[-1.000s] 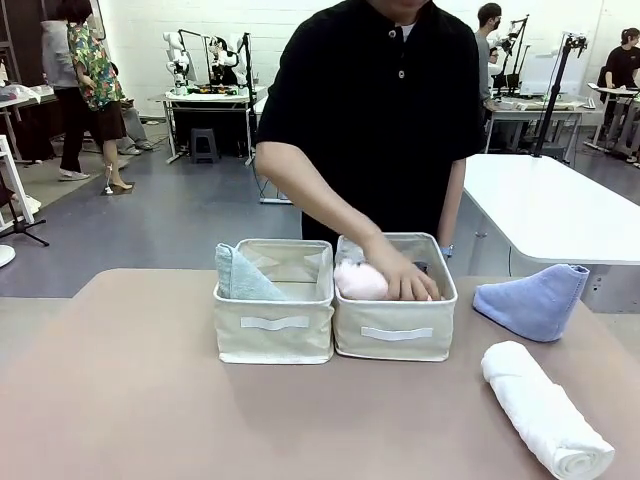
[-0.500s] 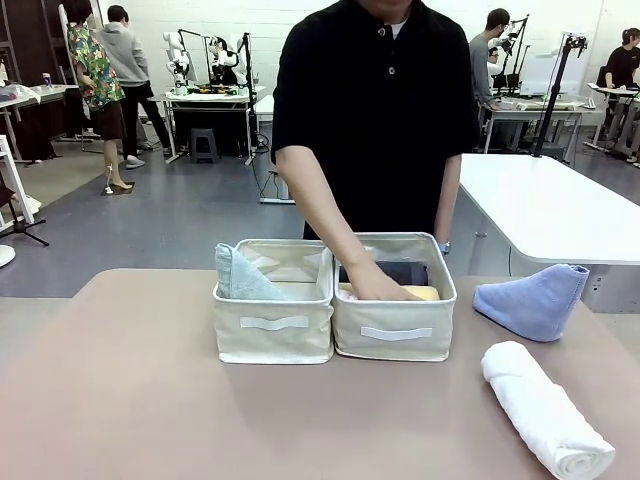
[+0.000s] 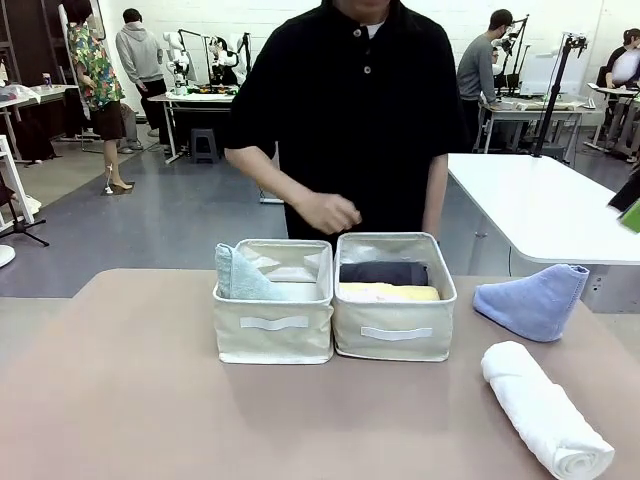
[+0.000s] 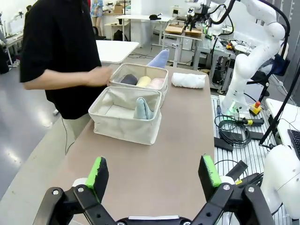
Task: Sort the towels based on their folding style.
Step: Pick up another triangle-folded towel from the table and place it in the left Fabric basket.
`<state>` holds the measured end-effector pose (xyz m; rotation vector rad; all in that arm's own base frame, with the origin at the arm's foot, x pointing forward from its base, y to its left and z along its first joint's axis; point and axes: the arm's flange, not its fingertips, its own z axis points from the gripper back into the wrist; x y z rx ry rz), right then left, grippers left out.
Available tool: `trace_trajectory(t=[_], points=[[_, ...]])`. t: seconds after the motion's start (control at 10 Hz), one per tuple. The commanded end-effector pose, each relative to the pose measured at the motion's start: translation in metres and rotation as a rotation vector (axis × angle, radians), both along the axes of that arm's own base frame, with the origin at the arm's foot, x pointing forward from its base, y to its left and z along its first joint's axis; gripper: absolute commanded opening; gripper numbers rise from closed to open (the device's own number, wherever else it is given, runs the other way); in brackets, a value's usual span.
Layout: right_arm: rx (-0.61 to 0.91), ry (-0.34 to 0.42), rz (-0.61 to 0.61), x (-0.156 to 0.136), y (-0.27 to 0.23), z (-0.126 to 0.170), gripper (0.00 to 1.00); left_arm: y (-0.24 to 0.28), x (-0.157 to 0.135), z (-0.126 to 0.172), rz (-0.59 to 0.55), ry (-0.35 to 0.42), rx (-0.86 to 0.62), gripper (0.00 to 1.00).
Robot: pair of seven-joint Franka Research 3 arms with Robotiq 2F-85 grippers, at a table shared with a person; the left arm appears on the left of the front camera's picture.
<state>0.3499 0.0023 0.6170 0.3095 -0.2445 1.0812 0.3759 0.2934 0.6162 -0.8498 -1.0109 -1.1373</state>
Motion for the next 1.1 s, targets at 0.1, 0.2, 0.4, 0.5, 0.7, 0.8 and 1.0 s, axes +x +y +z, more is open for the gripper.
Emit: trace_trajectory(t=[0.1,0.2,0.4,0.5,0.7,0.8,1.0], points=[[-0.101,-0.028,0.025,0.008,0.014,-0.068,1.00,-0.002,-0.002,0.002,0.016,0.010,-0.007,1.00],[-0.046,-0.038,0.043,-0.001,0.014,-0.071,1.00,-0.002,-0.002,0.002,0.016,0.010,-0.007,1.00],[-0.070,0.012,0.029,0.016,0.016,-0.055,1.00,-0.002,-0.002,0.002,0.016,0.010,-0.007,1.00],[-0.070,0.012,0.029,0.016,0.016,-0.055,1.00,-0.002,-0.002,0.002,0.016,0.010,-0.007,1.00],[-0.070,0.012,0.029,0.016,0.016,-0.055,1.00,-0.002,-0.002,0.002,0.016,0.010,-0.007,1.00],[-0.048,-0.009,0.038,0.013,0.015,-0.057,1.00,-0.002,-0.002,0.002,0.016,0.010,-0.007,1.00],[-0.188,-0.042,-0.024,0.030,0.048,-0.061,1.00,-0.002,-0.002,0.002,0.016,0.010,-0.007,1.00]])
